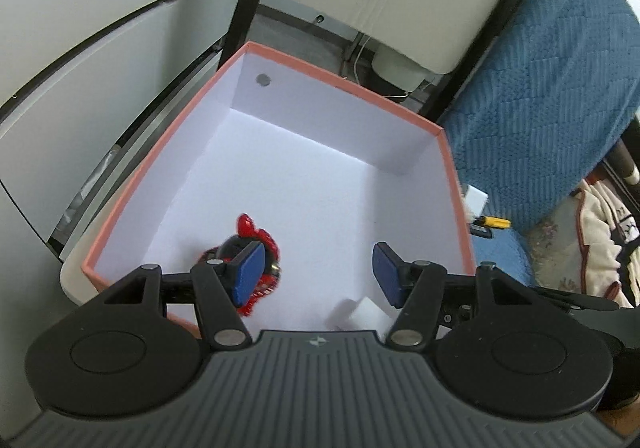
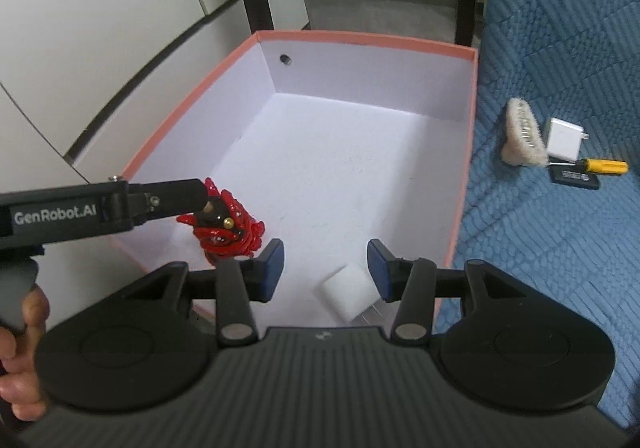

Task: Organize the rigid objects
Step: 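Open the left tool to drop the figurine while the right tool releases the charger into the box, then withdraw both open tools from the box back toward the chair seat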

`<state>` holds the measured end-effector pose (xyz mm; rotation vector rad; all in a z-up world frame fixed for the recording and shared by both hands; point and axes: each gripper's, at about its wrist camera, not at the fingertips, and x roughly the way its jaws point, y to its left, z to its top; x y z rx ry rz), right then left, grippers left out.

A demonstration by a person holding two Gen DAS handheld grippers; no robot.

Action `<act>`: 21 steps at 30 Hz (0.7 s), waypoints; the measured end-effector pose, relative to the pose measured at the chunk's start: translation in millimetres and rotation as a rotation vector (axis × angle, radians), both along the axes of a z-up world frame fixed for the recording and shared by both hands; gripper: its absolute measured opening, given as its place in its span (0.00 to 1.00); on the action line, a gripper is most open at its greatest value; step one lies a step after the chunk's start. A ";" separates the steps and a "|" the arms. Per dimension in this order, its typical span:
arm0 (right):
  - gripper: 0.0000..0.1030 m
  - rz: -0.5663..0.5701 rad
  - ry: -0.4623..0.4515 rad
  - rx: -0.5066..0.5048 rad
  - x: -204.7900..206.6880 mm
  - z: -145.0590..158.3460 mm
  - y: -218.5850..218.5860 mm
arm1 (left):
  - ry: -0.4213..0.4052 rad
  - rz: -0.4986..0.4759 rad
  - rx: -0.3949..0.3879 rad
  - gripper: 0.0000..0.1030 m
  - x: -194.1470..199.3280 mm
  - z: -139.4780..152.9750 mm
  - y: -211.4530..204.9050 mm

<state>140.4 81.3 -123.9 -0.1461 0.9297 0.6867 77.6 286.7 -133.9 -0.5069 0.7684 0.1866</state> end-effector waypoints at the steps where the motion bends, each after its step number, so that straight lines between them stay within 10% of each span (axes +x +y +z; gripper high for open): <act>1: 0.48 -0.002 -0.007 0.001 -2.7 2.7 -4.6 | -0.002 -0.004 0.001 0.64 -2.1 2.7 -3.9; 21: 0.48 -0.088 -0.150 0.067 -56.4 54.2 -116.5 | -0.109 -0.123 0.036 0.64 -46.9 62.1 -114.7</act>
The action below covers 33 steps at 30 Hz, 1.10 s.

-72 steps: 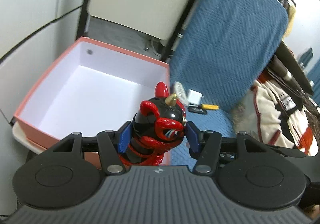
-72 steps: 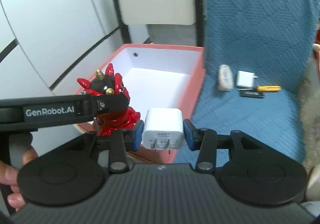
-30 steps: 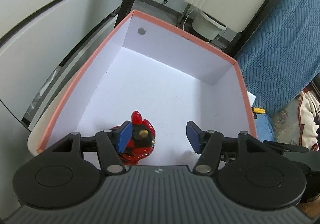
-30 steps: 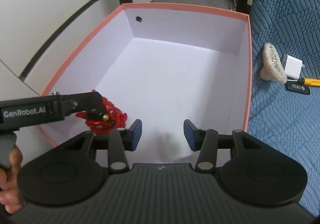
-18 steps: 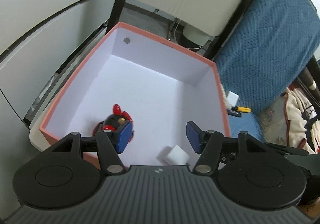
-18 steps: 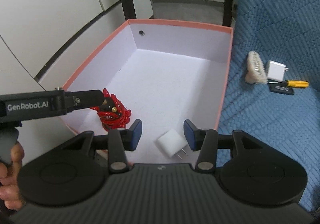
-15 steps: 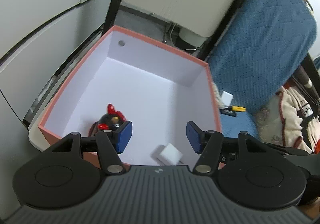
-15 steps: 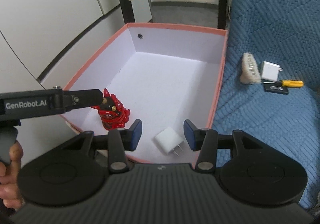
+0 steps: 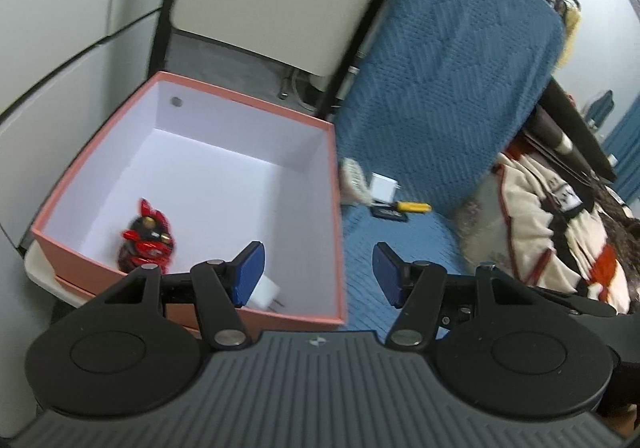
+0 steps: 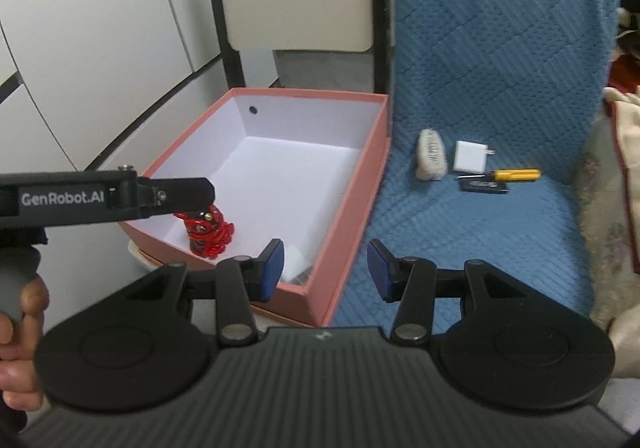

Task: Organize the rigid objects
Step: 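Withdraw both open tools from the box back toward the chair seat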

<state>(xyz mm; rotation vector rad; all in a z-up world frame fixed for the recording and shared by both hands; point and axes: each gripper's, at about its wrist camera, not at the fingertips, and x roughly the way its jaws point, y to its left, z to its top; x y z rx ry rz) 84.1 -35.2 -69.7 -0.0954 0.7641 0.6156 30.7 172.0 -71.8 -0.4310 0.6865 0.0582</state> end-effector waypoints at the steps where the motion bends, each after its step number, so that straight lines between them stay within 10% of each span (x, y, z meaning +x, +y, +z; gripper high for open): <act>1: 0.48 -0.005 -0.002 0.003 -2.3 1.4 -6.7 | -0.005 -0.010 0.006 0.64 -1.4 0.8 -8.0; 15: 0.48 -0.107 -0.047 -0.024 -35.3 -3.8 -82.2 | -0.048 -0.116 0.135 0.64 -32.2 9.6 -90.9; 33: 0.48 -0.237 -0.018 -0.008 -59.0 -33.6 -149.6 | -0.003 -0.200 0.118 0.65 -43.2 -17.7 -141.9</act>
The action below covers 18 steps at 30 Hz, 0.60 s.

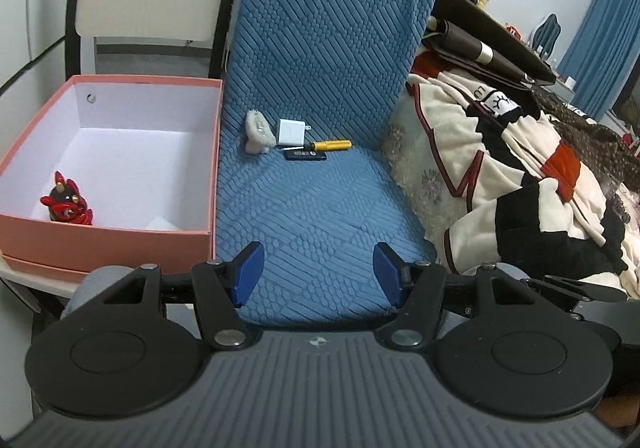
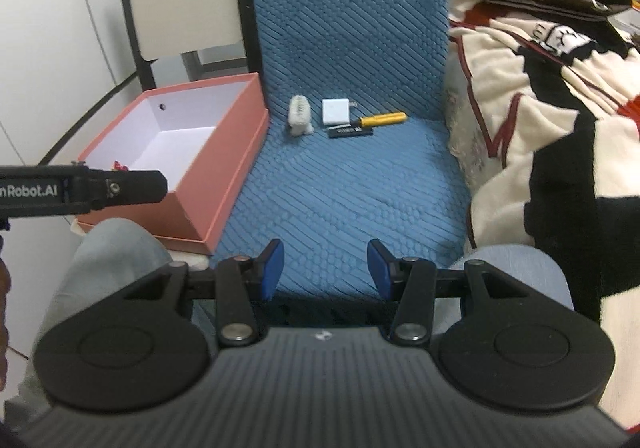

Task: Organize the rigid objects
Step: 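Withdraw both open tools from the box back toward the chair seat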

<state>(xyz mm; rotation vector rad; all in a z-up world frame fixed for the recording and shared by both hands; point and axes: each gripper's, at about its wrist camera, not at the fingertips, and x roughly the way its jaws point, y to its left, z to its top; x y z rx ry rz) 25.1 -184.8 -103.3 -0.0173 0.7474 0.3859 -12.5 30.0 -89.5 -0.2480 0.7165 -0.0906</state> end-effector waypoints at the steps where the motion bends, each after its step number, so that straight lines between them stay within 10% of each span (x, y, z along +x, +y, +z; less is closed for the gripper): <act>1: 0.48 -0.002 0.000 0.001 1.0 -1.8 -0.9 | 0.004 -0.001 0.001 0.65 3.6 -1.6 -0.6; 18: 0.48 0.023 0.067 0.013 58.6 -38.9 2.3 | 0.069 0.014 -0.003 0.67 92.0 -33.1 -1.8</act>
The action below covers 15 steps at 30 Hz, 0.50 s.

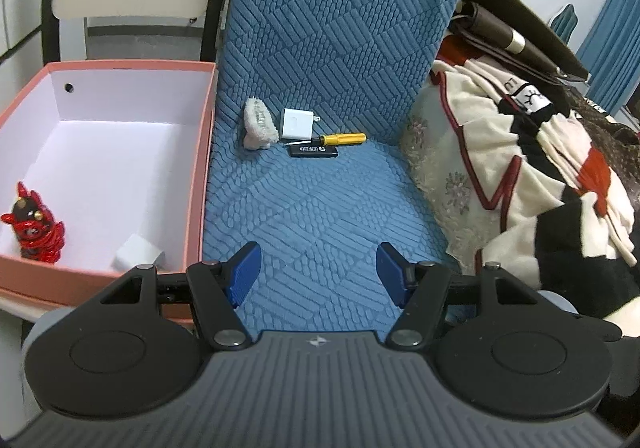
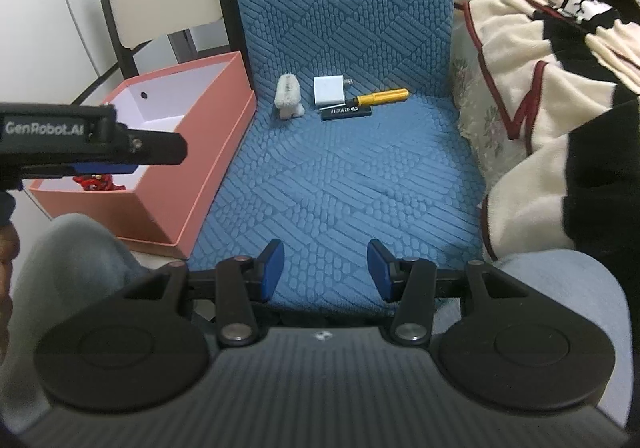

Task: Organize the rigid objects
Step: 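Withdraw both open tools from the box back toward the chair seat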

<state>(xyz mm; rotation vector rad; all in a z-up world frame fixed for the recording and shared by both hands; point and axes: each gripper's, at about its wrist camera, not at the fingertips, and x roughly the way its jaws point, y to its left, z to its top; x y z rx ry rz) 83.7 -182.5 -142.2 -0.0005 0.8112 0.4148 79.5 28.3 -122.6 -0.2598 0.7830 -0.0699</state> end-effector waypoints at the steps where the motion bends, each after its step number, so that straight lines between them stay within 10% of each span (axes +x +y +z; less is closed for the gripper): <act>1: 0.48 0.003 0.004 -0.003 5.6 -2.5 1.1 | 0.005 -0.002 -0.002 0.67 7.4 -3.0 -0.3; 15: 0.48 0.031 0.049 -0.004 108.1 -37.6 26.1 | 0.031 -0.017 0.000 0.67 129.0 -47.6 -2.5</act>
